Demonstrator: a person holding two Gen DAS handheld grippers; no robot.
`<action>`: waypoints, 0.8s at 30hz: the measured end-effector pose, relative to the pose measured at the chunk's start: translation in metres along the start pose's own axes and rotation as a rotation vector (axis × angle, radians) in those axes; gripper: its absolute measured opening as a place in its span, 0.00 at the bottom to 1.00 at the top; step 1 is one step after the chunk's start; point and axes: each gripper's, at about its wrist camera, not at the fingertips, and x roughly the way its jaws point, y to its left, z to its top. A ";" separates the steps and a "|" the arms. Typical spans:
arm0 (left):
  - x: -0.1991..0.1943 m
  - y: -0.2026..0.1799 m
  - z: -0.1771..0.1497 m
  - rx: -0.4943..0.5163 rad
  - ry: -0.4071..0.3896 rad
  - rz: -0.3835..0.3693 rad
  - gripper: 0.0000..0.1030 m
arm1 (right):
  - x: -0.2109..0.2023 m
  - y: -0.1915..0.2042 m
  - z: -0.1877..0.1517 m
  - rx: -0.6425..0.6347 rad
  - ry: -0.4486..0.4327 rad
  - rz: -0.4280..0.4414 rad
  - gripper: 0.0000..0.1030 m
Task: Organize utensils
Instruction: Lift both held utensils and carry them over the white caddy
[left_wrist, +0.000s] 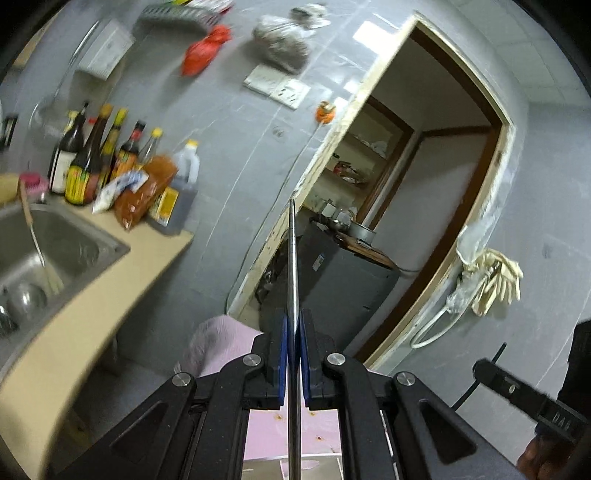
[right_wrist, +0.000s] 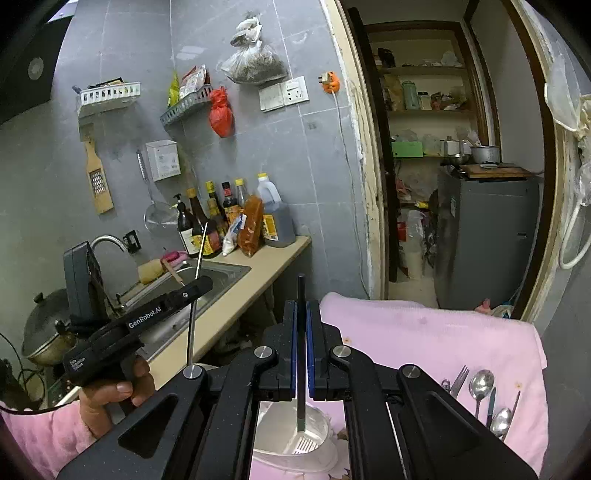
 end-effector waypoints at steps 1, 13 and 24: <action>0.001 0.002 -0.002 -0.008 0.000 0.002 0.06 | 0.001 0.000 -0.004 0.001 0.000 -0.003 0.04; 0.014 -0.001 -0.027 0.040 0.031 0.034 0.06 | 0.022 0.001 -0.029 0.002 0.057 -0.019 0.04; 0.011 -0.008 -0.045 0.098 0.068 0.070 0.06 | 0.040 0.002 -0.044 0.045 0.119 -0.015 0.04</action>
